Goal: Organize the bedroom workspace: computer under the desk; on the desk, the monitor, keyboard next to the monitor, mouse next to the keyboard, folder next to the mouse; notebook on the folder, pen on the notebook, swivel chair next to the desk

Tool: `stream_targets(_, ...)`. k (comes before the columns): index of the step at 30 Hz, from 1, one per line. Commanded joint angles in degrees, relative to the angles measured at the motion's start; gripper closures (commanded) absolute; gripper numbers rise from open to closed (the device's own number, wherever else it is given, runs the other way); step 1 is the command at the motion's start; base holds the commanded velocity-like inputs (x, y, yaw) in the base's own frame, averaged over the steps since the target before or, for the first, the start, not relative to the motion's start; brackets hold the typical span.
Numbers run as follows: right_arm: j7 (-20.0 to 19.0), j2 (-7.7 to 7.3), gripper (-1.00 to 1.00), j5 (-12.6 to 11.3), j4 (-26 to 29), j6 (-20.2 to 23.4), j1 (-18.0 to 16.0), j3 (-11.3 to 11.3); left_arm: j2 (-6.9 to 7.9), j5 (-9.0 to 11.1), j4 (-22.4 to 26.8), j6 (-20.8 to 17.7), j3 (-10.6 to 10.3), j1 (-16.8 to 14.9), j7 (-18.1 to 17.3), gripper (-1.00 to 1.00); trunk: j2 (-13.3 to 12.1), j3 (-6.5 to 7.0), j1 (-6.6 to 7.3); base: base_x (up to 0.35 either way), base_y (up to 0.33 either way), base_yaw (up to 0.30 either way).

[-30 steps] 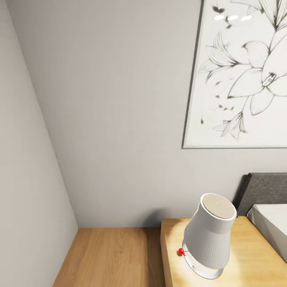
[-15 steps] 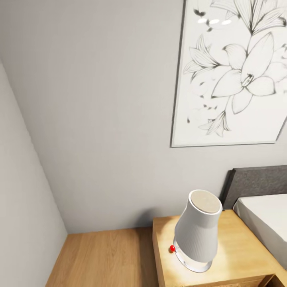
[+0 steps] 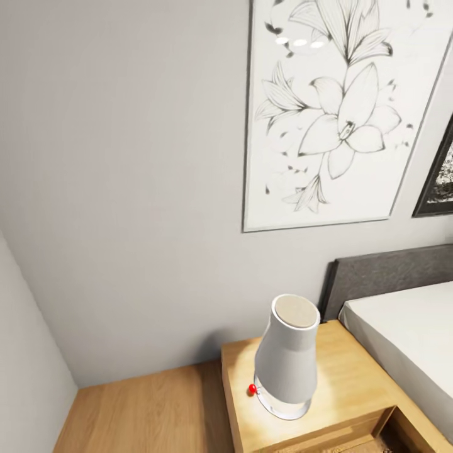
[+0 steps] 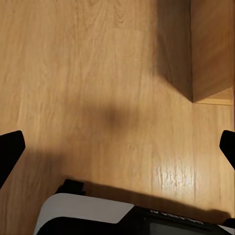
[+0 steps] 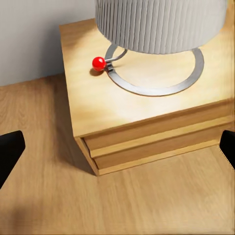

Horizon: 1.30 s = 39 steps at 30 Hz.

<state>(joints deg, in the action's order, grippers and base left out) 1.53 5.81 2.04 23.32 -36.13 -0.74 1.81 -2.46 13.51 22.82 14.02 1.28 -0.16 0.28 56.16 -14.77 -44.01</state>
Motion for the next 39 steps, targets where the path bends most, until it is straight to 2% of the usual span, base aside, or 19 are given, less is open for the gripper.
stream_targets(1, 0.1, 0.00, -1.00, 0.2, 0.0, -0.2, -0.1, 0.2, -0.02, 0.1, 0.0, 0.1, 0.1, 0.0, 0.1, -1.00, 0.0, -0.03, 0.00, 0.000, 0.000, -0.266)
stream_targets(7, 0.1, -1.07, -1.00, 0.0, 0.0, -0.1, -0.1, 0.4, -0.04, 2.7, 0.1, 0.2, 0.1, 0.0, 0.0, -1.00, 0.0, 0.15, 0.00, 0.000, 0.000, -0.266)
stream_targets(10, 0.1, -1.18, -1.00, -0.1, 0.1, 0.0, -0.1, 0.5, -0.01, 3.2, 0.0, 0.3, 0.1, 0.0, -0.1, -1.00, 0.0, 0.16, 0.00, 0.000, 0.000, -0.267)
stream_targets(16, 0.3, -1.23, -1.00, -0.2, 0.0, 0.2, -0.4, 0.6, 0.00, 3.4, 0.0, 0.7, 0.1, 0.0, -0.2, -1.00, 0.0, -0.01, 0.00, 0.000, 0.000, -0.247)
stream_targets(21, 1.3, -1.19, -1.00, -0.3, 0.0, 0.2, -0.6, 0.7, -0.07, 3.3, 0.0, 4.6, 0.0, 0.0, -0.5, -1.00, 0.0, -0.27, 0.00, 0.000, 0.000, -0.210)
stream_targets(25, 2.4, -1.13, -1.00, -1.5, 0.0, 0.2, -0.7, 0.7, -0.13, 3.2, 0.0, 8.2, -0.2, 0.0, -0.6, -1.00, 0.0, -0.44, 0.00, 0.000, 0.000, -0.215)
stream_targets(32, 2.7, -1.07, -1.00, -3.8, 0.0, 0.0, -0.7, 0.7, -0.09, 3.2, -0.2, 9.5, -0.2, 0.0, -0.6, -1.00, 0.0, -0.53, 0.00, 0.000, 0.000, -0.239)
stream_targets(39, 2.7, -0.91, -1.00, -4.1, 0.0, -0.1, -0.7, 0.7, -0.08, 3.2, -0.4, 9.7, -0.3, 0.0, -0.6, -1.00, 0.0, -0.55, 0.00, 0.000, 0.000, -0.091)
